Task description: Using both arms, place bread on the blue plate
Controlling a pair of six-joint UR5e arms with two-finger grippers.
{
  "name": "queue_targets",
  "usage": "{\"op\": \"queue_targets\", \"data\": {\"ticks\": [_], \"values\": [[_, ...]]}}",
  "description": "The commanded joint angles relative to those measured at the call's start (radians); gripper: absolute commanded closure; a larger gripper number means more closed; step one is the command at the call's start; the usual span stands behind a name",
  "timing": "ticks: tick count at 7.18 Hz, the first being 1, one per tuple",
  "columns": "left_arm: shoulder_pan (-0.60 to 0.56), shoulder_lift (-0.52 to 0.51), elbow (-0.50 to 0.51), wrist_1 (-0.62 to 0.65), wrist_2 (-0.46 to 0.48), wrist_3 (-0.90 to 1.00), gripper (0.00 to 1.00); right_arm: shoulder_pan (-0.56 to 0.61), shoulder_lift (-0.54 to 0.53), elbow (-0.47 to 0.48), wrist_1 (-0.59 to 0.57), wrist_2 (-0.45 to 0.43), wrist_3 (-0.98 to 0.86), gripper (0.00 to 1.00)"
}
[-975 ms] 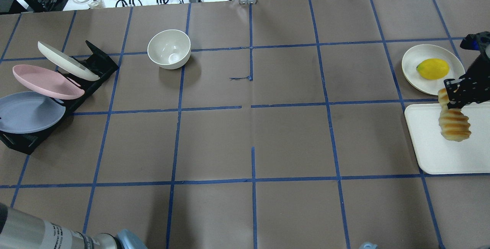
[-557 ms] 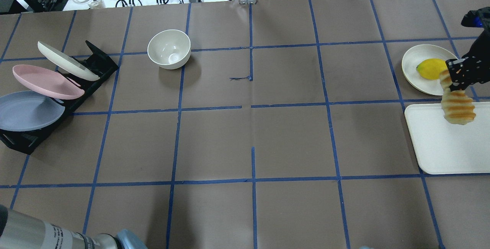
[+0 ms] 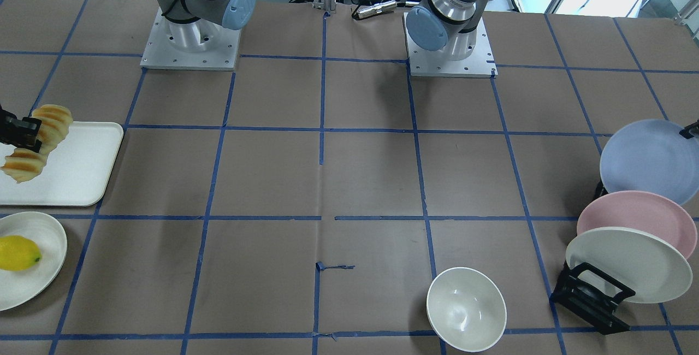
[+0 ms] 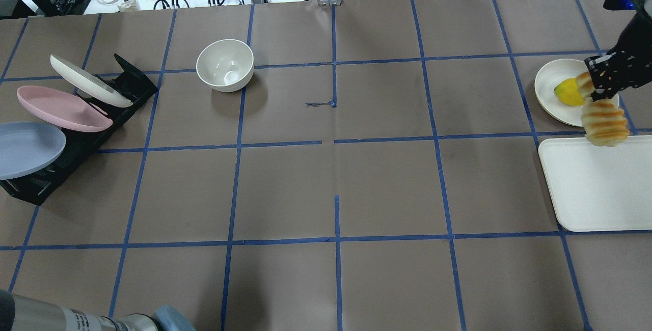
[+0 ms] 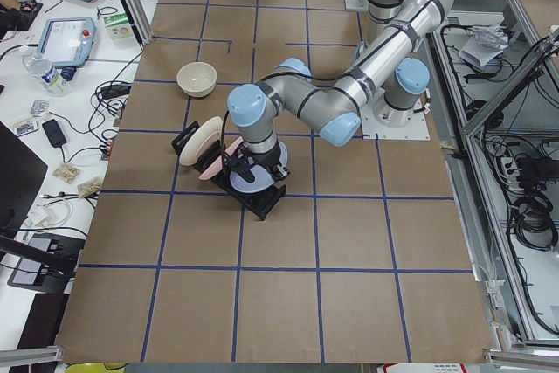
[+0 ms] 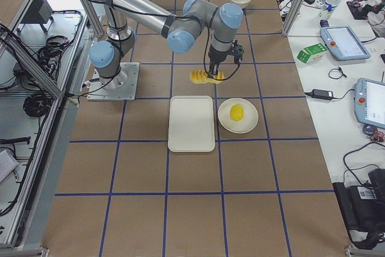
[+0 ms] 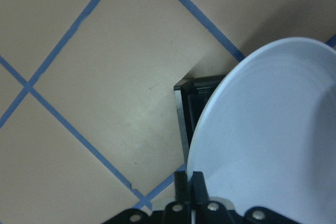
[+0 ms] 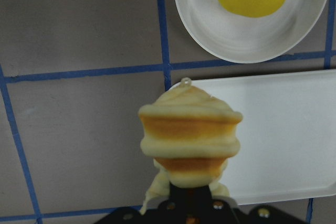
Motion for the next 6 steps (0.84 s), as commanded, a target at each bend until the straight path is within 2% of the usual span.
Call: {"op": "queue_targets", "data": {"ticks": [1,2,3,4,5,6], "values": [[-0.021,0.048,0.030,-0.448,0.016,0.053,1.00,0.081,0.001,-0.086,0.044,0.045,0.030,1.00],[-0.061,0.037,0.019,-0.568,-0.051,0.064,1.00,0.134,0.021,-0.095,0.044,0.107,0.133,1.00],[-0.133,0.048,-0.005,-0.623,-0.146,0.066,1.00,0.197,0.038,-0.108,0.035,0.120,0.198,1.00],[-0.226,0.040,-0.014,-0.617,-0.182,0.073,1.00,0.260,0.049,-0.125,0.032,0.123,0.266,1.00],[-0.353,0.037,-0.013,-0.597,-0.278,0.075,1.00,0.311,0.061,-0.129,0.027,0.122,0.289,1.00],[-0.477,0.029,-0.018,-0.480,-0.340,0.061,1.00,0.345,0.067,-0.129,0.012,0.122,0.292,1.00]]}}
